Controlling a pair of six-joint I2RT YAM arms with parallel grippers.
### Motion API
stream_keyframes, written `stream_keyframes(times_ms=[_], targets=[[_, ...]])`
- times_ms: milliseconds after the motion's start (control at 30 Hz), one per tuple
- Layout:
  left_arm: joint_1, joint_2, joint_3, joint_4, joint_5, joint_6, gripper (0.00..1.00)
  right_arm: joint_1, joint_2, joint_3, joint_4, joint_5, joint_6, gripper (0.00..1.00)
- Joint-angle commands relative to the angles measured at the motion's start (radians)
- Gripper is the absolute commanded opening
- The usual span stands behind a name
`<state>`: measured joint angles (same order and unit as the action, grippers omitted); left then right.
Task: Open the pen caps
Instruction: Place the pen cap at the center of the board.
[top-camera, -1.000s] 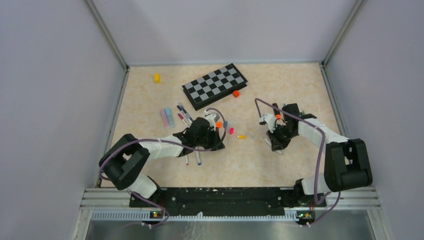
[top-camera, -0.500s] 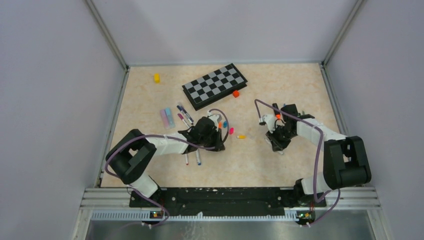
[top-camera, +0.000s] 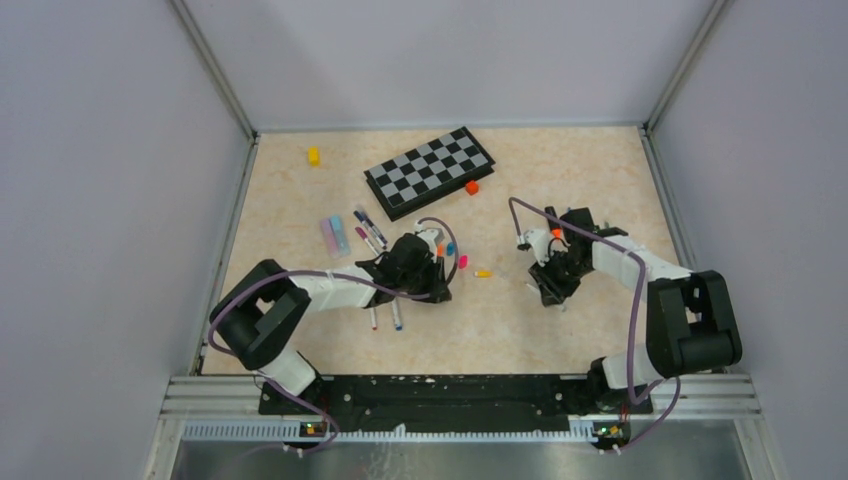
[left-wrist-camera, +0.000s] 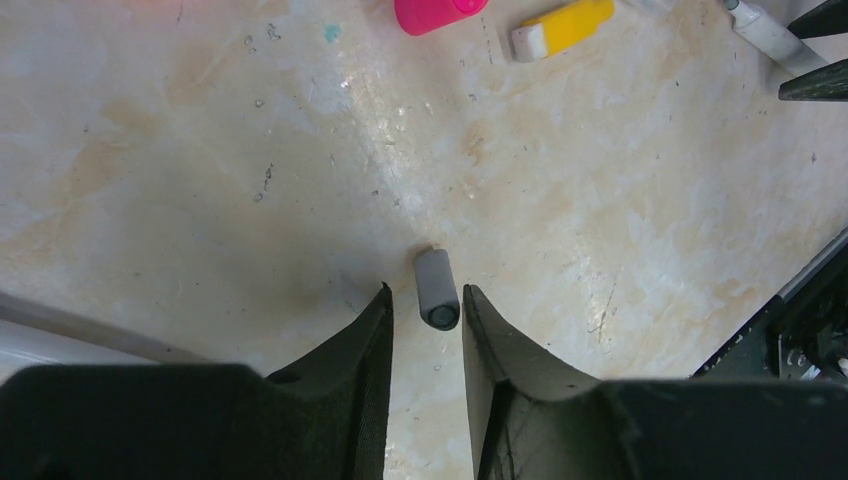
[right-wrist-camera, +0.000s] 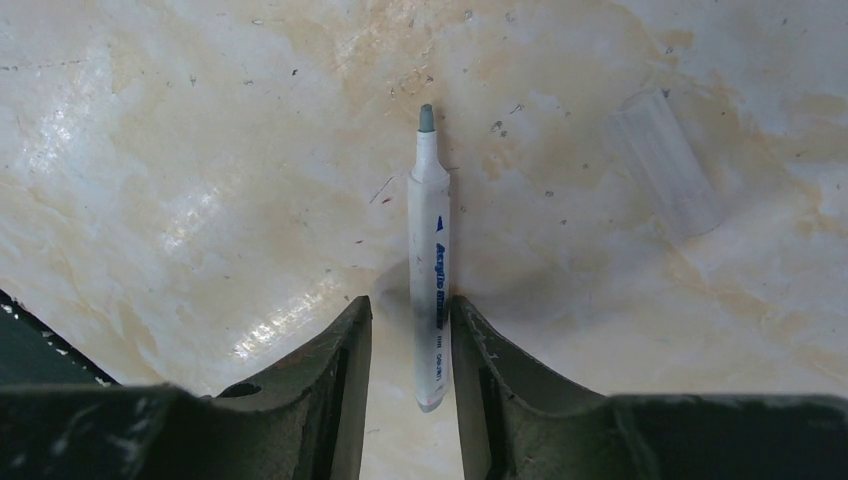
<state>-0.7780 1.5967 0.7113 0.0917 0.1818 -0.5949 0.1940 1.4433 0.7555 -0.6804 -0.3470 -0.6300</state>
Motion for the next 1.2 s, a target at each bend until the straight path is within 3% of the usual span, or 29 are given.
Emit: stream_keyframes(times_ms=[0,433,533,633,700,833,1000,1033,1167], targets=[[-0.004,-0.085,0.004,-0.004,-0.014,0.032,0.37,0.006,0.020,0.023,-0.003,0.000,0.001,0.36],[-0.003,-0.359,-0.037,-0.028,-0.200,0.155,0.45,-0.005,-0.072,0.067,-0.008,-0.053,0.006,0.42],[-0.002,-0.409,-0.067,-0.024,-0.277,0.143,0.63,-0.009,-0.097,0.074,-0.008,-0.073,0.003,0.42],[0.004,-0.438,-0.126,0.033,-0.311,0.114,0.91,-0.018,-0.121,0.079,-0.003,-0.092,0.003,0.43],[0.009,-0.444,-0.162,0.070,-0.333,0.065,0.99,-0.024,-0.136,0.080,0.001,-0.100,0.005,0.43],[0.029,-0.405,-0.159,0.046,-0.356,-0.028,0.99,-0.030,-0.153,0.079,0.010,-0.110,0.009,0.43],[0.031,-0.322,-0.052,-0.120,-0.469,-0.159,0.94,-0.029,-0.153,0.077,0.013,-0.107,0.010,0.43],[0.031,-0.304,-0.027,-0.169,-0.504,-0.193,0.91,-0.029,-0.153,0.077,0.014,-0.107,0.010,0.43],[0.033,-0.200,0.083,-0.322,-0.578,-0.283,0.60,-0.029,-0.152,0.077,0.015,-0.104,0.010,0.43]])
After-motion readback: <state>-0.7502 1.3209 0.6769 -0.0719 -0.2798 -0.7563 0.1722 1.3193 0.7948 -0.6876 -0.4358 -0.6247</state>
